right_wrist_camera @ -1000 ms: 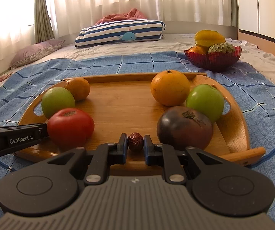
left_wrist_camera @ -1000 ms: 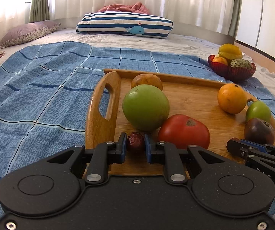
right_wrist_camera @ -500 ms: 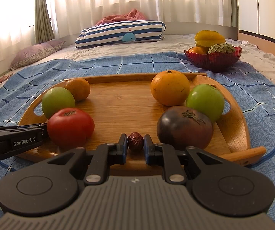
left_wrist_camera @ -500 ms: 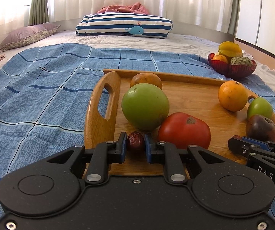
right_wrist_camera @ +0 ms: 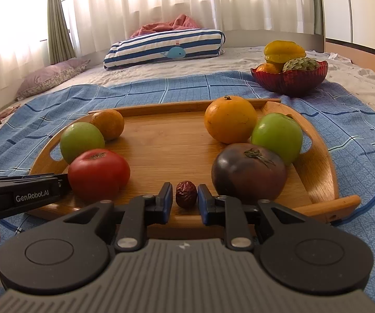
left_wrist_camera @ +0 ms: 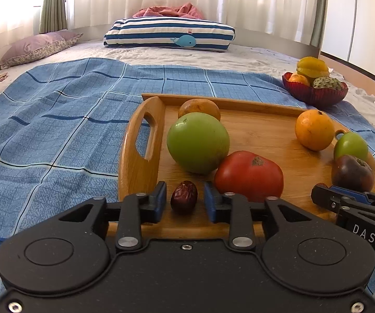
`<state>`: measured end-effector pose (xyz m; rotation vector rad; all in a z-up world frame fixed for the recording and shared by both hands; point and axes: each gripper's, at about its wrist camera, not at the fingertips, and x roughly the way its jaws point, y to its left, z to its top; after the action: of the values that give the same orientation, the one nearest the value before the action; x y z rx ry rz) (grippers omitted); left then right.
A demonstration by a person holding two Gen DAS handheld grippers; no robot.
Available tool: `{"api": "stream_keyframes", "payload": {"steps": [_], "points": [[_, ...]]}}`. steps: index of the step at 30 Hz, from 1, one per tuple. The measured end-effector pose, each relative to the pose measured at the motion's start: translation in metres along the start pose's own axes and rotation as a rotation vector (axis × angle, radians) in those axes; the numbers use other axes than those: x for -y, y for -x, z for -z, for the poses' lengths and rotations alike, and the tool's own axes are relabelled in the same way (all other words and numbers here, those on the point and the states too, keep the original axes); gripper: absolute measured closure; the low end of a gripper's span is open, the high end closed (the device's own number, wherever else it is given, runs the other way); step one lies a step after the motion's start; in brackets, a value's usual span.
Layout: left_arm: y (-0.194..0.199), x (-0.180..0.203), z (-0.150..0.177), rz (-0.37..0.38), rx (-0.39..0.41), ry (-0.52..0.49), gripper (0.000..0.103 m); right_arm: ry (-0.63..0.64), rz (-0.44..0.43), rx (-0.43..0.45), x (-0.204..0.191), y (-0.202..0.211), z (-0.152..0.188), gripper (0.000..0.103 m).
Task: Organize fruits
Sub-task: 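Carry both red dates onto the wooden tray and open both tools, then withdraw both tools from the tray toward the remaining red dates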
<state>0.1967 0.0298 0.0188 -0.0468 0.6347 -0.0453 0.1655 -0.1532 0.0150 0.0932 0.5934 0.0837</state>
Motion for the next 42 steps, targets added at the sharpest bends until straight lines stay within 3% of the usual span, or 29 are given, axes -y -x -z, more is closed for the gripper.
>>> {"api": "stream_keyframes", "payload": {"steps": [21, 28, 42], "points": [[0.079, -0.001, 0.036, 0.047, 0.053, -0.036, 0.026, 0.13, -0.096, 0.125, -0.009, 0.066, 0.025, 0.02], [0.1, 0.002, 0.051, 0.032, 0.075, -0.08, 0.021, 0.174, -0.103, 0.129, -0.01, 0.081, 0.039, 0.016], [0.135, 0.0, 0.076, 0.078, 0.055, -0.05, 0.016, 0.202, -0.112, 0.121, 0.0, 0.108, 0.06, 0.014]]}}
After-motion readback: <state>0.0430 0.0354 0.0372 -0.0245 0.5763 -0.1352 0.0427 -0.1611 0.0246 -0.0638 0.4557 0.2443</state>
